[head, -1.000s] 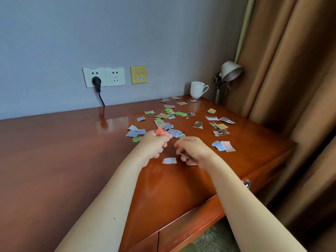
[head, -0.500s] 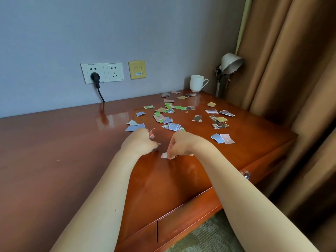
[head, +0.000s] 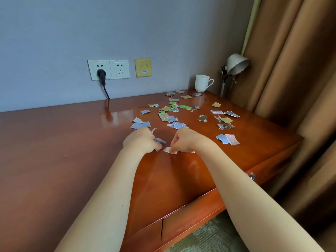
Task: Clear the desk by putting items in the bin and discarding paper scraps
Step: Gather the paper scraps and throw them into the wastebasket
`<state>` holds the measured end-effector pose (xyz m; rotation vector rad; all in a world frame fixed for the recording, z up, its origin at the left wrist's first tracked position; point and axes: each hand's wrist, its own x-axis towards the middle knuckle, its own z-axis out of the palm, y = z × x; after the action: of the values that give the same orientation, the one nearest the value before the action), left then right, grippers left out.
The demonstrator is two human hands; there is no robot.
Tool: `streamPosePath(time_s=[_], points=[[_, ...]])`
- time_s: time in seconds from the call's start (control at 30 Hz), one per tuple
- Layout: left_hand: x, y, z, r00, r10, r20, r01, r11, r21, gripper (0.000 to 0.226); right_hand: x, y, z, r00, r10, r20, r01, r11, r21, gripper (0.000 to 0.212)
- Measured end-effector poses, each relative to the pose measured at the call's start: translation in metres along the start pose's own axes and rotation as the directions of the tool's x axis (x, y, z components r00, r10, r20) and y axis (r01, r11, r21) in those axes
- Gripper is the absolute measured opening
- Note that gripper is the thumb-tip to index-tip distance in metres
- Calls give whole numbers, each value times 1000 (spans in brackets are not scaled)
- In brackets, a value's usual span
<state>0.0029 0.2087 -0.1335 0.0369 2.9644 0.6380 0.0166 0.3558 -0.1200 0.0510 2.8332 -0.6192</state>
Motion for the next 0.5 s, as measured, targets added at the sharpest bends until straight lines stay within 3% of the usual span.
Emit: streamPosePath(time_s=[0.17,0.3,0.4,0.5], points=[[0,-1,0,1000,13,-21,-13,999,-34,47,0,-1,-1,1000,-12,9,11,1000,16,31],[-1,1,1,999,20,-26,-20,1000,-3,41,-4,-1,-1,999,-52,-2,52,995,90,24],[0,-1,0,999,28,-33,-28,1000,-14,39,-5,3,6,999,-16,-30,23,961,277,25],[0,-2,-2,999,24,-23,-27,994,-107,43,-10,5,13,995,80,-64,-33,842,538,18]])
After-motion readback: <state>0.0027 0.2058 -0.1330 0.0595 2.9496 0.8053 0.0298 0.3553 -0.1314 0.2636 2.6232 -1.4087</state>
